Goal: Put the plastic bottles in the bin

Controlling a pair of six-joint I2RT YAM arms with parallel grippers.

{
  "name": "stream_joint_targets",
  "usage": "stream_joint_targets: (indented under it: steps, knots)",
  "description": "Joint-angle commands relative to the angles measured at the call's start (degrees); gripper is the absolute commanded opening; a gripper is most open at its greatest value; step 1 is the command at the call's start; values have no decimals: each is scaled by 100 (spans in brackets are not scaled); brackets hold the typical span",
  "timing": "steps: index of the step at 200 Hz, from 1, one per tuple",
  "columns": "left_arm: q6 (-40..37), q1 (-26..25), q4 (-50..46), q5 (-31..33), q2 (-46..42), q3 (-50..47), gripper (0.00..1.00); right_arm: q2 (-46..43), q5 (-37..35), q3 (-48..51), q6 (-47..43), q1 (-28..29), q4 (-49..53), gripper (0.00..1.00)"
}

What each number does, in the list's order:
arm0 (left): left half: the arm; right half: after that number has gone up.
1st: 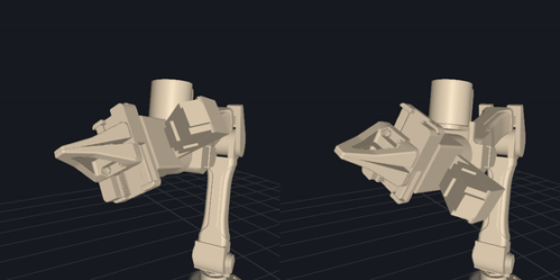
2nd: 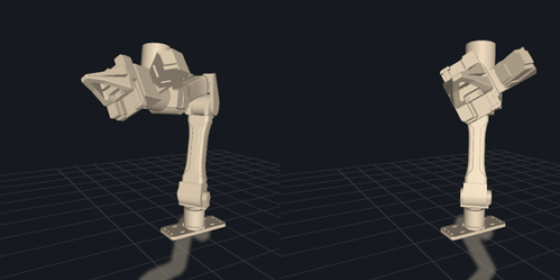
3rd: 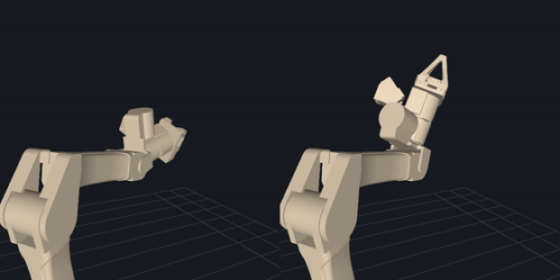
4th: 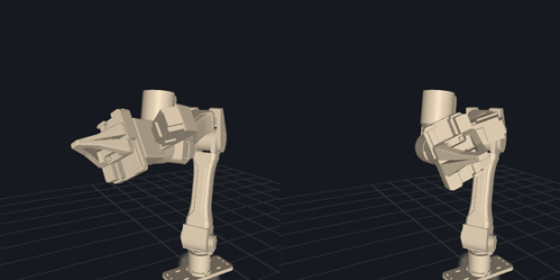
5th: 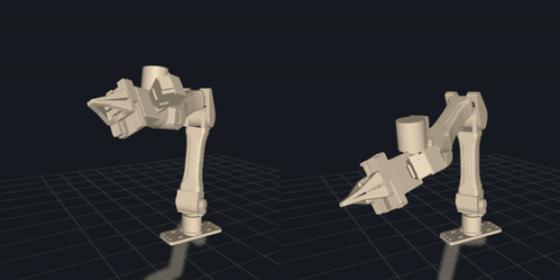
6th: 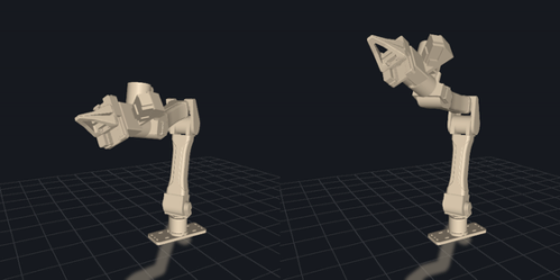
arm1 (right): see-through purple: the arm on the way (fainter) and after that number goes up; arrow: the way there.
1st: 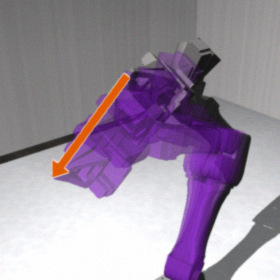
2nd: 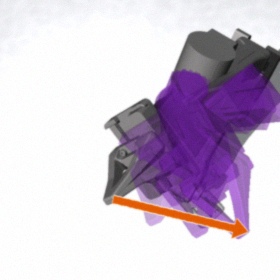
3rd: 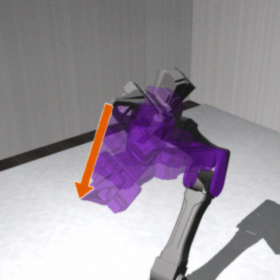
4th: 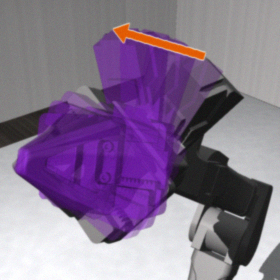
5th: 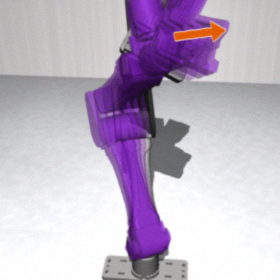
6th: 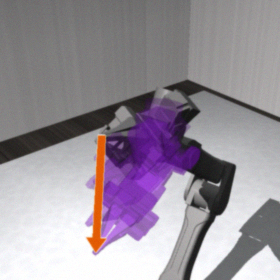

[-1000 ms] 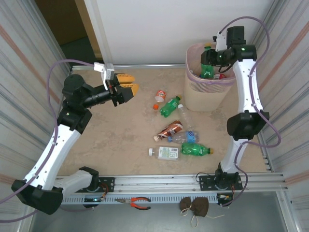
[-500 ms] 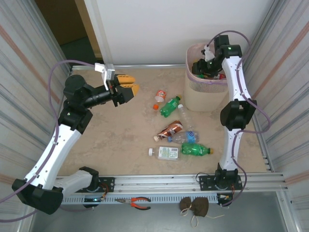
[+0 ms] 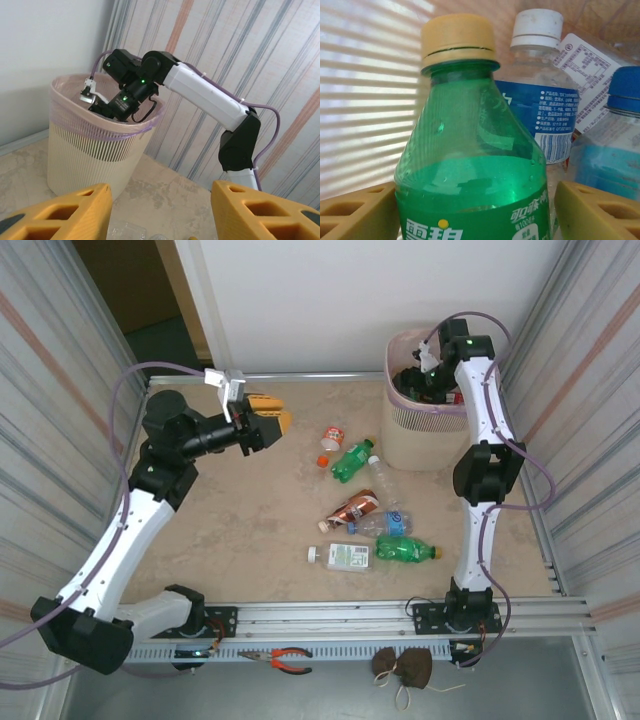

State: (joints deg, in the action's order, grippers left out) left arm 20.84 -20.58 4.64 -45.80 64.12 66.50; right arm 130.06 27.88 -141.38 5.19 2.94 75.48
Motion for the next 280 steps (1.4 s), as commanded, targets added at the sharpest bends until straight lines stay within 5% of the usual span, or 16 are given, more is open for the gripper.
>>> stream_joint_targets:
  steps: [1,68,147,280]
  knots:
    - [77,28,26,71,77,88,54,-294,290,-109,154,-25,-29,79]
    - [-132,-111,-480,339,447,170,53,-997,956,-100,426,-180,-286,77]
    - [-720,-510,-2094,1360,1878,1019,48,-2068,-161,-8,530,-238,-215,74]
    - [-1889,-908,-3984,2638,5193,2950,47,-4286,-541,2405,597,-235,-971,74]
